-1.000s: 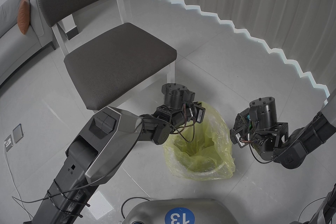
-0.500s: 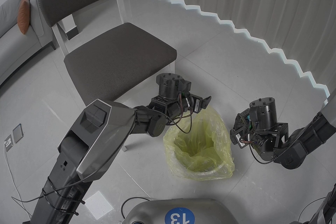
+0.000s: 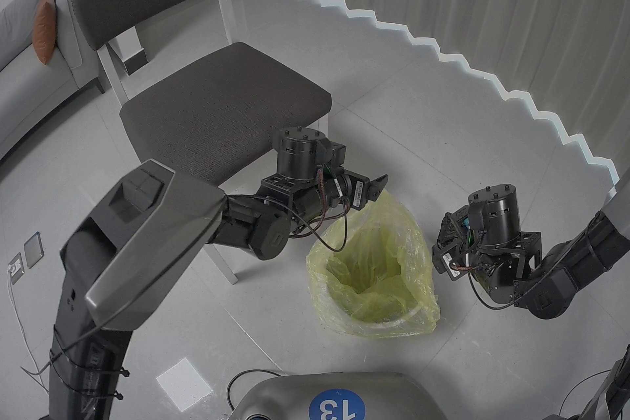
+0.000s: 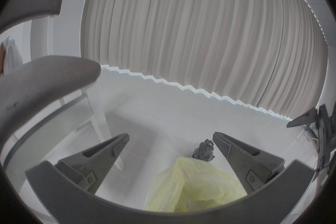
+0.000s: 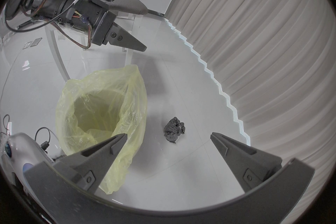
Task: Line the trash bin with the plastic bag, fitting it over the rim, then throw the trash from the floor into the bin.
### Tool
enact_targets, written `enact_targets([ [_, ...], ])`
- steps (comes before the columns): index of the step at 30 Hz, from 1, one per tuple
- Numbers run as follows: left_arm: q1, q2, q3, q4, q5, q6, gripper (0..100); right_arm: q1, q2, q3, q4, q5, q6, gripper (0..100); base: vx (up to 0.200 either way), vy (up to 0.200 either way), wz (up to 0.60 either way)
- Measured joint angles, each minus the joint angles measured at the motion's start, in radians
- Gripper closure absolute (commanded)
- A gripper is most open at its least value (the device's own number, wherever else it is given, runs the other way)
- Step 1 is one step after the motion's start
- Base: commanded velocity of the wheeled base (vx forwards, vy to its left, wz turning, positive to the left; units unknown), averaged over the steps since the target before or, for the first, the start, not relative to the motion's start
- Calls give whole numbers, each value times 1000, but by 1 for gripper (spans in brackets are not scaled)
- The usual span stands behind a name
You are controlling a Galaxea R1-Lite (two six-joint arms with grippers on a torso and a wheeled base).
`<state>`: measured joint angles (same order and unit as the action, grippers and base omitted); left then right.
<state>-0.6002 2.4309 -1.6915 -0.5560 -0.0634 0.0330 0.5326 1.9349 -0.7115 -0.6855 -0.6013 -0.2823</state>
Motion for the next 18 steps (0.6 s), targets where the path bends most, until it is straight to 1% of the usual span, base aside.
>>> enact_targets([
  [3,-5,-66,112,-43,20,7,0,2,-2,7,1,0,-1,0,0,0,0],
  [4,-8,-92,151,-55,34,10,0,2,-3,10,1,0,-1,0,0,0,0],
  [5,-21,-149,227,-70,65,23,0,3,-4,18,0,0,0,0,0,0,0],
  [9,-60,-269,366,-48,101,77,0,3,-7,34,0,1,1,0,0,0,0],
  [11,-79,-330,420,-1,111,101,0,4,-9,40,-1,1,2,0,0,0,0],
  [14,-106,-420,479,136,117,120,0,5,-12,48,0,0,3,0,0,0,0],
  [16,-117,-476,512,216,108,126,0,5,-13,52,1,0,4,0,0,0,0],
  [18,-124,-529,542,267,87,129,0,5,-15,53,1,0,5,0,0,0,0],
])
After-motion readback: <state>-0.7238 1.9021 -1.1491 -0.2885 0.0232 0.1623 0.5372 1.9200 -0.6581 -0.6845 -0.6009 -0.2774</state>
